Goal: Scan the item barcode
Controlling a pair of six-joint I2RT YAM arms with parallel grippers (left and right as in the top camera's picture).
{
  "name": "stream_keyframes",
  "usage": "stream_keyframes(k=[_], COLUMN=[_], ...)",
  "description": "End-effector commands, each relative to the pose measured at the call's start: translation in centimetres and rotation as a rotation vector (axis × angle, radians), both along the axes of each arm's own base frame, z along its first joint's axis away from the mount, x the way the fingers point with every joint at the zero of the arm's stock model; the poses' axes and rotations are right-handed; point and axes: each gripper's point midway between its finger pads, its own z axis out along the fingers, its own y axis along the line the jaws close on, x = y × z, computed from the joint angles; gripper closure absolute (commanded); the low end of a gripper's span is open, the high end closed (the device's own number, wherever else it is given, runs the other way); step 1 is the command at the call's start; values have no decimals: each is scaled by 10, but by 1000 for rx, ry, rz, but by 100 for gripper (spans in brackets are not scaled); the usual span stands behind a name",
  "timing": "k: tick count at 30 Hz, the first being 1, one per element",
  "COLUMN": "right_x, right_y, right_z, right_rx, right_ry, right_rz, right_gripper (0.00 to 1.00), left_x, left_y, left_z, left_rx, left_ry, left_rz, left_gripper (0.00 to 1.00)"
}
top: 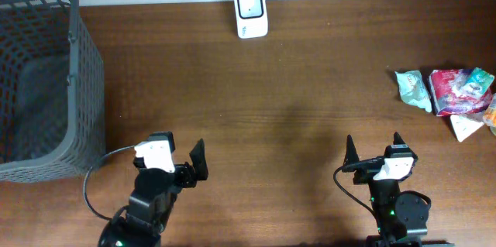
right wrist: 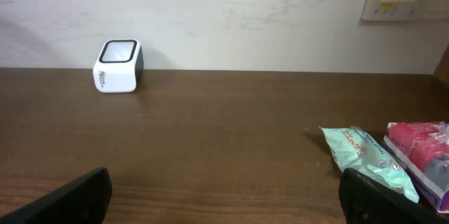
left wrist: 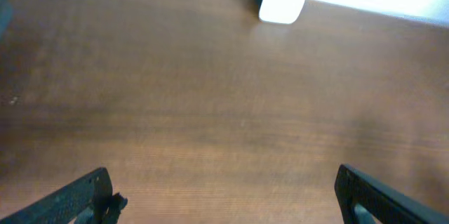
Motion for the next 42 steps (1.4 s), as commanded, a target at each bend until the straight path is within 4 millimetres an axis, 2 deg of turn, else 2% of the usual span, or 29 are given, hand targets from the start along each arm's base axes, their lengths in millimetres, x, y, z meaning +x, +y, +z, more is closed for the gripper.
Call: stream_keyframes(k=[1,9,12,14,17,19,23,33,36,39,42], right_x=[0,0,0,0,0,0,0,0,0,0,0], right_y=[2,2,2,2,2,2,2,2,2,2,2], right_z=[-3,-3,-3,-3,-3,-3,-3,-3,-3,-3,-3], right_rx=[8,8,8,8,8,8,8,8,8,8,8], right_ry=[3,3,3,3,3,3,3,3,3,3,3], right_rz=[6,7,6,6,6,7,6,6,6,6,6], right_gripper=[1,1,1,1,1,1,1,1,1,1,1], left_x=[1,-6,-6,-6,-7,-8,-8,-9,-8,-9,-8], left_y=[3,23,40,57,71,67,68,64,72,91,90], left_z=[-5,-22,-26,-22,-8,-2,0,2,2,1,2], left_rx=[-46,-112,-118,-119,-87,3,66,131,134,153,238], left_ry=[-77,-154,-194,-239,-306,-337,-353,-372,-373,-367,-383], left_rz=[4,35,100,165,202,149,132,89,115,191,163], left_gripper=[1,1,1,1,1,1,1,1,1,1,1])
